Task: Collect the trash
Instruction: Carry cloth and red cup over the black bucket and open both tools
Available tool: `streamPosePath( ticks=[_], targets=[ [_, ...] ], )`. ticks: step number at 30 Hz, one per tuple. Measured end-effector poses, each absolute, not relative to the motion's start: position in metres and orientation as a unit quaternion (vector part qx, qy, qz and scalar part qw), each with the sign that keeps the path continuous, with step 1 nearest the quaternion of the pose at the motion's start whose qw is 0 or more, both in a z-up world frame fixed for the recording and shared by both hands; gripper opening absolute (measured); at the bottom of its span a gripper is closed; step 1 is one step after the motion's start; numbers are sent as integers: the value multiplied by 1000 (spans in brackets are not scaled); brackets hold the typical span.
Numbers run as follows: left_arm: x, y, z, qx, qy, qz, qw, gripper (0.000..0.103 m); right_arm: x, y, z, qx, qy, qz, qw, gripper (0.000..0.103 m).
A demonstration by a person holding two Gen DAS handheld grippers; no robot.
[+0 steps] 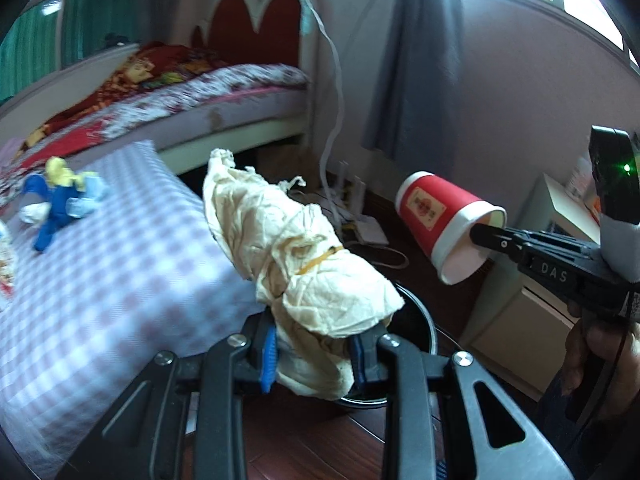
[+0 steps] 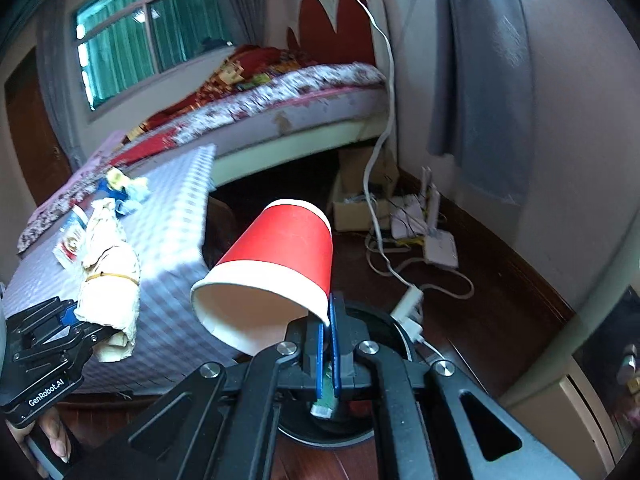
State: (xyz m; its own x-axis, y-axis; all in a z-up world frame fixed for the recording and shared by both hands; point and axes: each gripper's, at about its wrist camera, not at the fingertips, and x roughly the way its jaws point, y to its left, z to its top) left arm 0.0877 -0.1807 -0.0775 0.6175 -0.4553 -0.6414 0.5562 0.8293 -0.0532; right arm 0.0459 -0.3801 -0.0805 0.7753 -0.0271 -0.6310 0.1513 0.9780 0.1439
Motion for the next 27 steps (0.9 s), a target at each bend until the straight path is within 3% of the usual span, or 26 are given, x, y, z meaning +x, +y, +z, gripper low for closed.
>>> streamPosePath(
  ticks=[20, 21, 23, 24, 25, 26, 27],
  targets=[
    [120, -230, -148, 91, 434, -314, 840, 30, 85, -408, -159, 84, 426, -41, 900, 3],
    [121, -232, -150, 89, 438, -317, 836, 33, 87, -410, -162, 87, 430, -35, 898, 3],
    [127, -234, -156, 75, 459, -325, 823, 51, 97, -412, -179, 81, 463, -36, 882, 5],
    [129, -233, -158, 73, 462, -318, 825, 75, 100, -413, -186, 77, 475, -50, 875, 28],
    [131, -231, -161, 70, 464, -302, 830, 94, 102, -418, -194, 82, 487, -61, 868, 70],
    [133, -228, -164, 65, 468, -293, 831, 98, 101, -421, -200, 91, 493, -65, 863, 89],
    [135, -226, -165, 65, 472, -287, 831, 99, 100, -424, -206, 94, 498, -71, 859, 100]
  ],
)
